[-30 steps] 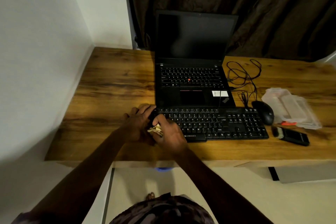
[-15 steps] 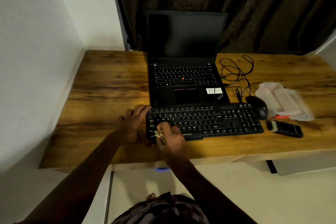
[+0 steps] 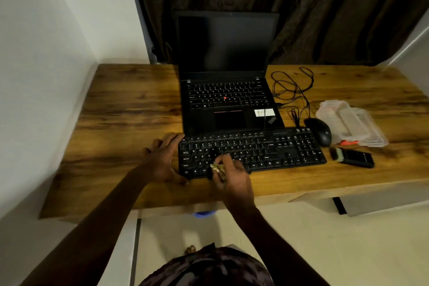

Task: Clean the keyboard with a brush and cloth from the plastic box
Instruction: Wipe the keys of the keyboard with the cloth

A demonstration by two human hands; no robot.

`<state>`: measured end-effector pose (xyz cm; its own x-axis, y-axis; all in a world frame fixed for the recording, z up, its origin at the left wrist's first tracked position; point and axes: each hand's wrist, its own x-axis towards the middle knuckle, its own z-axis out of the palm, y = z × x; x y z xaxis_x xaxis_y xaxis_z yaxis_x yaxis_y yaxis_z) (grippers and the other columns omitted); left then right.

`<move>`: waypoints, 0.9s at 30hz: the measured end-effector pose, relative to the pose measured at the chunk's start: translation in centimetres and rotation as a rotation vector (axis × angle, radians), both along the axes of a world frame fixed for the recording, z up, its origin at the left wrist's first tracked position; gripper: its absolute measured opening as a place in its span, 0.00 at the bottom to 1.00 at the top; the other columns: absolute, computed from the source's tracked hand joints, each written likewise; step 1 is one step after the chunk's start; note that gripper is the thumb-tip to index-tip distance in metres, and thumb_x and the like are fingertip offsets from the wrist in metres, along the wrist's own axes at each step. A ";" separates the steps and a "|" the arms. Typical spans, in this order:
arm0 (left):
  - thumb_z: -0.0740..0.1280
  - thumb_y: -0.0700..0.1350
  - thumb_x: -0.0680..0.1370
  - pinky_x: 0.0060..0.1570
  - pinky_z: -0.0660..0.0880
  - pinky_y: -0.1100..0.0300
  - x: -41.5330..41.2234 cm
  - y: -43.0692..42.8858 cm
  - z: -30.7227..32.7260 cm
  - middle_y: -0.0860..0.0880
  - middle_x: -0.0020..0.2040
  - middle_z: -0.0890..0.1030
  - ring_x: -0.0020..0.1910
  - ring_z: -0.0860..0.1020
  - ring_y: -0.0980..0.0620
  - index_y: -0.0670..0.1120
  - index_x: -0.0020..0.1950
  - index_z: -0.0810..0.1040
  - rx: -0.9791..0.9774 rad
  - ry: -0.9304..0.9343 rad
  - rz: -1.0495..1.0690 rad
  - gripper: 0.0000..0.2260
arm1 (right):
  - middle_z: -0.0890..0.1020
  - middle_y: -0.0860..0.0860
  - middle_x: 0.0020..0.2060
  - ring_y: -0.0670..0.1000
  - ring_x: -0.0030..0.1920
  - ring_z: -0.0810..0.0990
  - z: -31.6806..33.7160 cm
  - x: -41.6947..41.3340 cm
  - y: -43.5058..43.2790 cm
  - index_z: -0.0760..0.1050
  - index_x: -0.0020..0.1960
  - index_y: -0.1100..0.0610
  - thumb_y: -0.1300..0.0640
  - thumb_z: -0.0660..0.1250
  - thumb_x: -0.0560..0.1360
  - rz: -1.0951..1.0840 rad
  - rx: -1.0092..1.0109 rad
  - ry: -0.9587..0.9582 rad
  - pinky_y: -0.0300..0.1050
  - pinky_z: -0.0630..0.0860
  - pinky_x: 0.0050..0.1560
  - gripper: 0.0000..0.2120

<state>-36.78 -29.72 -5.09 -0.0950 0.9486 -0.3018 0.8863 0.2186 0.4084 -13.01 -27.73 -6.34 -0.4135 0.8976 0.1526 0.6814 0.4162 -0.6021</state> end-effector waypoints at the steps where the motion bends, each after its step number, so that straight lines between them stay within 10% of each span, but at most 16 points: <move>1: 0.81 0.67 0.52 0.63 0.60 0.41 0.1 0.0 0.1 0.58 0.78 0.49 0.71 0.57 0.45 0.59 0.80 0.46 -0.002 -0.004 0.001 0.65 | 0.79 0.54 0.50 0.49 0.45 0.79 0.0 0.2 0.0 0.73 0.62 0.54 0.56 0.68 0.79 -0.005 -0.016 0.003 0.45 0.82 0.43 0.13; 27: 0.73 0.73 0.60 0.72 0.48 0.32 9.9 3.5 0.1 0.52 0.81 0.44 0.79 0.42 0.46 0.51 0.81 0.43 0.048 0.221 -0.078 0.61 | 0.81 0.52 0.42 0.40 0.34 0.72 -0.3 5.9 3.3 0.76 0.59 0.57 0.59 0.73 0.76 0.004 0.140 -0.015 0.26 0.69 0.28 0.14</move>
<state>-26.87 -26.26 -5.00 -0.0799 0.9683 -0.2365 0.9687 0.1314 0.2108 -7.09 -24.42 -6.62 -0.4198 0.8666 0.2698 0.6881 0.4978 -0.5279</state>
